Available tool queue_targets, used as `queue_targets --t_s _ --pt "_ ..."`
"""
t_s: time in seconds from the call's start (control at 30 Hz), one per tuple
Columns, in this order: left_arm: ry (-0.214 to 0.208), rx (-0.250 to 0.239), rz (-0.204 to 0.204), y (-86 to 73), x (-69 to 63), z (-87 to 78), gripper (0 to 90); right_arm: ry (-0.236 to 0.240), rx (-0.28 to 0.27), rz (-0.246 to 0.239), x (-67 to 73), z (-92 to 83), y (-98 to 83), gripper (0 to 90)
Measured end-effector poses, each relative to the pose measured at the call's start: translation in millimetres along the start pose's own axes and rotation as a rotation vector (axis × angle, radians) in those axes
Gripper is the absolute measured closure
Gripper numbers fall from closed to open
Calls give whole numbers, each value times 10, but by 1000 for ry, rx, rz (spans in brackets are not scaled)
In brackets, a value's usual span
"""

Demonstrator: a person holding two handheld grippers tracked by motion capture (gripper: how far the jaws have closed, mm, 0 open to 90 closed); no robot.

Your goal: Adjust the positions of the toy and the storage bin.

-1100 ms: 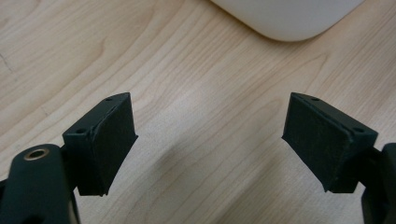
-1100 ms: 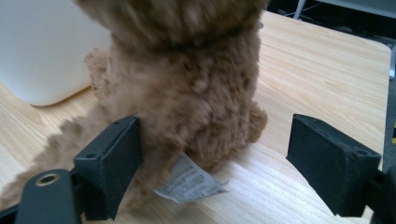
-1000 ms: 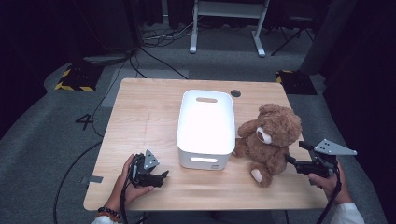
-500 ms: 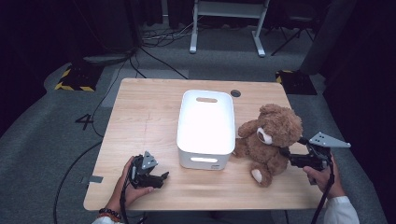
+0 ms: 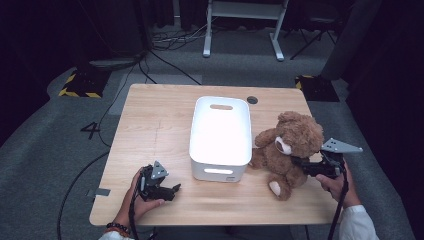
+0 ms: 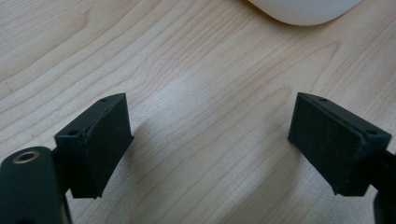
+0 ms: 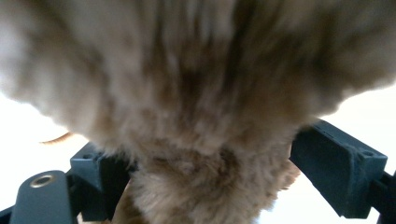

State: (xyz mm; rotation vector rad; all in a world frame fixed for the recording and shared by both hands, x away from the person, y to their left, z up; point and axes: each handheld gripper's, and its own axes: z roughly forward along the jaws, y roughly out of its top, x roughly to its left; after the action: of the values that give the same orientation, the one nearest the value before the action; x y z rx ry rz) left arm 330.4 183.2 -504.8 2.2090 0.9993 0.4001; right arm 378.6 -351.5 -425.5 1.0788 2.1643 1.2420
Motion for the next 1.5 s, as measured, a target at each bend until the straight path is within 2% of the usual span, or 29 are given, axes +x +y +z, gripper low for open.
queue_targets --t_s 0.27,0.43,0.6,0.63,0.67,0.83,0.93,1.07,1.17,1.5 --pt "0 7 -1 6 14 6 106 25 14 21 -13 157 -20 118" --pt "0 4 -3 6 9 7 106 20 20 9 8 200 -18 127" --pt "-2 6 -3 6 16 7 106 15 29 -14 52 233 -23 208" --pt "-4 8 -4 6 18 7 107 12 33 -29 70 248 -23 267" --pt "-7 8 -11 6 17 9 107 12 33 -29 70 248 -23 267" --pt "-13 10 -16 6 22 10 111 3 40 -58 139 273 -23 439" --pt "-14 10 -16 7 23 10 112 1 22 -63 150 261 -55 509" --pt "-15 9 -14 6 22 10 112 17 -20 -47 99 212 -127 586" --pt "-27 3 4 4 20 5 140 30 -53 -34 65 160 -189 612" --pt "-21 7 -5 7 19 9 124 15 -106 -51 46 55 -259 641"
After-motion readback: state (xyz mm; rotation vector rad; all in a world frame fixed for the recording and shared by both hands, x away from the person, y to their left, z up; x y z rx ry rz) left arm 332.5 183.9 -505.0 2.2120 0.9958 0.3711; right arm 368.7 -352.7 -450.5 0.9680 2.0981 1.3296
